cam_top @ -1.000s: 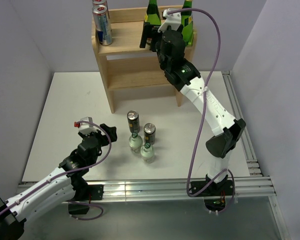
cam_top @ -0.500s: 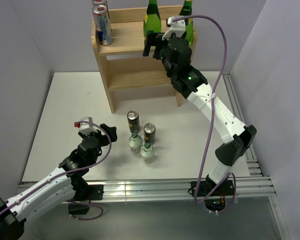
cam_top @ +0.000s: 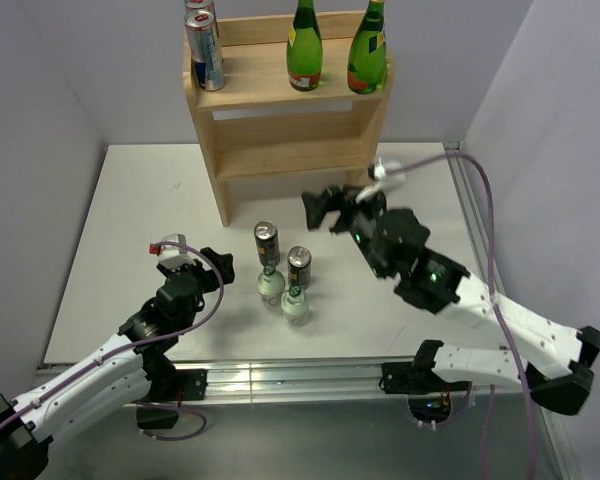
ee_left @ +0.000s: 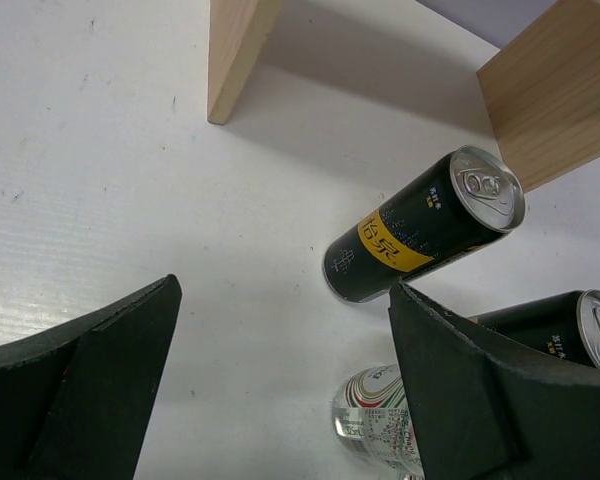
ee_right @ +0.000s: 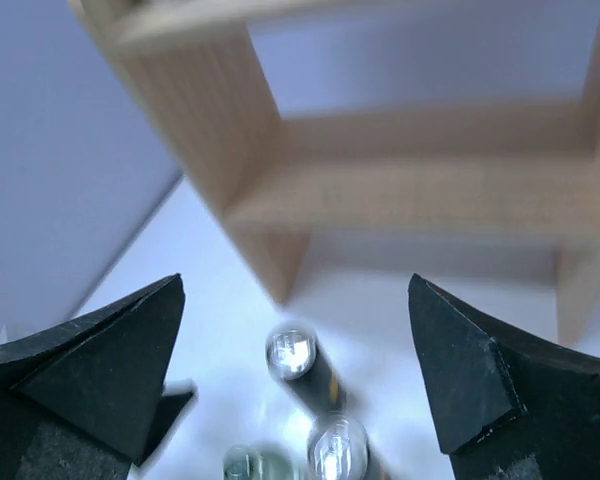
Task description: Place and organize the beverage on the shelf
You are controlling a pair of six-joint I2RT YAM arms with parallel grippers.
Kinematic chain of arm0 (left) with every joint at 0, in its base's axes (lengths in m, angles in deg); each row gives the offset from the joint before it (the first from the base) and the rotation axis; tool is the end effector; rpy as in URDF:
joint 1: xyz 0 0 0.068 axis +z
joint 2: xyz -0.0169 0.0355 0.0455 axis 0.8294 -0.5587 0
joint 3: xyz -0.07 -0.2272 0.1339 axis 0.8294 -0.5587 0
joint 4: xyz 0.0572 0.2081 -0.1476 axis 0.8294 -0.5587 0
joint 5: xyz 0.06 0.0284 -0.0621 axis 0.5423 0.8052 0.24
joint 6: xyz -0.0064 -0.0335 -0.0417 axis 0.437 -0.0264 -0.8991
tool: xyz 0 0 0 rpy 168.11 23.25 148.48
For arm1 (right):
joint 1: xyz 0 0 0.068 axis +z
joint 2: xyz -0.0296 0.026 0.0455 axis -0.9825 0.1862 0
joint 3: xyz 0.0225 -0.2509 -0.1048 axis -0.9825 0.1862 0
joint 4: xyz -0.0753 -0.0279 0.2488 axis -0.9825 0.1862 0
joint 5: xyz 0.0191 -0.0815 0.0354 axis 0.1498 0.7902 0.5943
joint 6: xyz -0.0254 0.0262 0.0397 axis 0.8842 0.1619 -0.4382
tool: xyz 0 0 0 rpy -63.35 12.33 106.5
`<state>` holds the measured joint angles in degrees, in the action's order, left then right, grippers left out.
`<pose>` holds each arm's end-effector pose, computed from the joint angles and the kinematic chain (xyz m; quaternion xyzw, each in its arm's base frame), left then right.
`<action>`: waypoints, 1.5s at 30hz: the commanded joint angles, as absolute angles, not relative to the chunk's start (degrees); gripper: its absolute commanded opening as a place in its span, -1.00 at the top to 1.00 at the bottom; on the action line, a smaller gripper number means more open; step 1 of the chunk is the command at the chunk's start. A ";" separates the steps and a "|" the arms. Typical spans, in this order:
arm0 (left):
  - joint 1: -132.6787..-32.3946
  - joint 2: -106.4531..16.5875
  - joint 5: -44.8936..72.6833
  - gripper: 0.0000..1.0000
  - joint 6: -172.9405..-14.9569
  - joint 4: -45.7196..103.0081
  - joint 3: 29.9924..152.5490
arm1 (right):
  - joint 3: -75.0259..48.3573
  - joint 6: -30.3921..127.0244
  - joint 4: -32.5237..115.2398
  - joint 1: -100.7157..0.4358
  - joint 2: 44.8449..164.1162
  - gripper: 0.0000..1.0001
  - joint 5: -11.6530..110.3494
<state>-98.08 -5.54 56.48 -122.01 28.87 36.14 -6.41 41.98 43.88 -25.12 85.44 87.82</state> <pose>0.1297 -0.0901 0.2163 -0.1602 0.7699 -0.1942 0.5865 0.1537 0.1813 0.4412 -0.0498 0.6862 0.2377 0.6857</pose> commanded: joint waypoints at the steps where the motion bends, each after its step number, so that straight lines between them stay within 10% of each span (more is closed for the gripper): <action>1: -98.22 -5.74 56.52 -0.83 -121.22 30.67 35.98 | 8.21 32.65 41.21 -21.27 77.21 -1.00 92.58; 19: -98.22 -6.53 55.99 -0.81 -120.78 31.37 36.07 | 38.30 1.52 43.95 9.41 71.90 -1.00 106.74; 45: -98.31 -6.35 55.91 -0.81 -120.78 31.29 36.06 | 39.01 18.30 8.42 -3.24 105.21 -1.00 94.17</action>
<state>-98.08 -6.54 56.46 -121.98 29.13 36.14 41.57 15.73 13.87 -2.65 102.34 94.81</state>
